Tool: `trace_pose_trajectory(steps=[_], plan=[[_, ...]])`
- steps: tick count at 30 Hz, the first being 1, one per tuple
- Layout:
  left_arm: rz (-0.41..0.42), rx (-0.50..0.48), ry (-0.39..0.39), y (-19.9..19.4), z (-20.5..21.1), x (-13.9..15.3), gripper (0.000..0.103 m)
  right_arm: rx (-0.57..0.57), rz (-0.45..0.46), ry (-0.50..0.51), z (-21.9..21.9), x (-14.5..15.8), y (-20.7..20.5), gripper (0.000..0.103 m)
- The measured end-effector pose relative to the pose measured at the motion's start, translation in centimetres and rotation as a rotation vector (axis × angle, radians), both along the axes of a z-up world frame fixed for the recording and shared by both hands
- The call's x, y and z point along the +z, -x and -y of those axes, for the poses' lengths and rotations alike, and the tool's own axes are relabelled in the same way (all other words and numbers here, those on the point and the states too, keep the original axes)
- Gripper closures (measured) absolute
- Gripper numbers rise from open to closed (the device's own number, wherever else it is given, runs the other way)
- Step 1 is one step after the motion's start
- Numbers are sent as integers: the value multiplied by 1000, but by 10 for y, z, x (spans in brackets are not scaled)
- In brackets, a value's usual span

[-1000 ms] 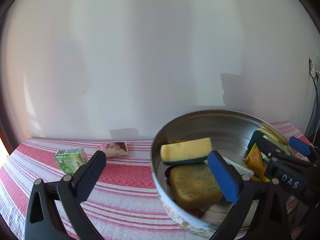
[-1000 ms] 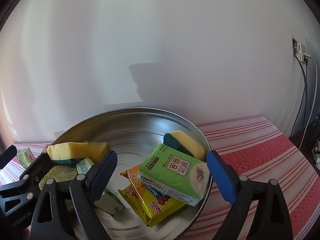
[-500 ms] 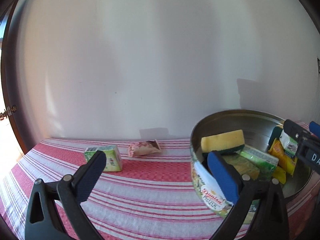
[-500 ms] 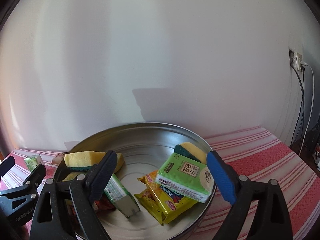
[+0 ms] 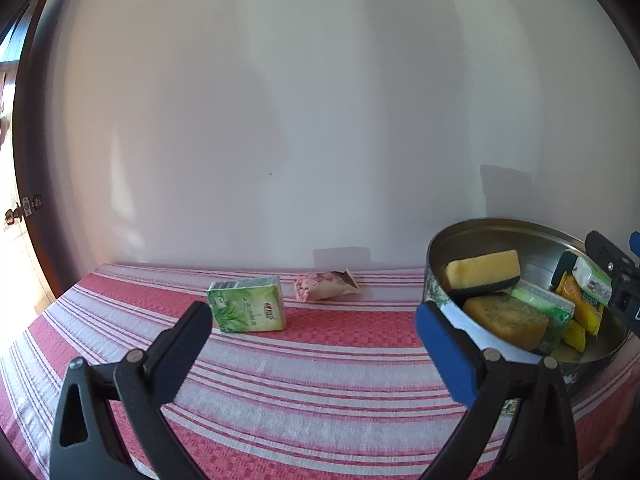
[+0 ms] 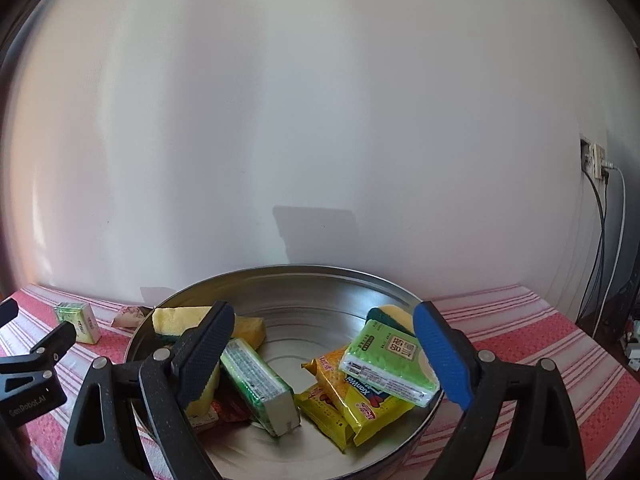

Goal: Organize objects
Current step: 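Withdraw both tools from the tin toward the remaining packets, then grasp the small green tissue box with the left tool while the right tool approaches the pink wrapper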

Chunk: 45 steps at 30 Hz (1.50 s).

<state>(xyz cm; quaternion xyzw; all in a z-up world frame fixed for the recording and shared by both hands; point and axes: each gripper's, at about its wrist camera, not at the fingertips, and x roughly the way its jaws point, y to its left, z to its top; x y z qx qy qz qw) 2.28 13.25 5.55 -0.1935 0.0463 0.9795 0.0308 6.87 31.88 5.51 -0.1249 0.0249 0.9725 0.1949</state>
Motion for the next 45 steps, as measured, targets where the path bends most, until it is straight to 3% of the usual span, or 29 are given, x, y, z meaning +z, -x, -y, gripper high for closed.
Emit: trace_pose_trajectory(steps=[11,26,34,41,45], plan=[[11,38,15,9,51,-2,0,-23,-14,20,35,1,2,10],[75,132,-23,51,128,-12,0,124,20,22,136,2,60,10],[111,57,35,81,105,-17,0,126,35,10,162,2,90,10],[201,-64,102,121,67,-28,1,128,44,51,156,0,85,10],[283,-53,88,146,62,-37,1,135,55,62,152,0,91,10]])
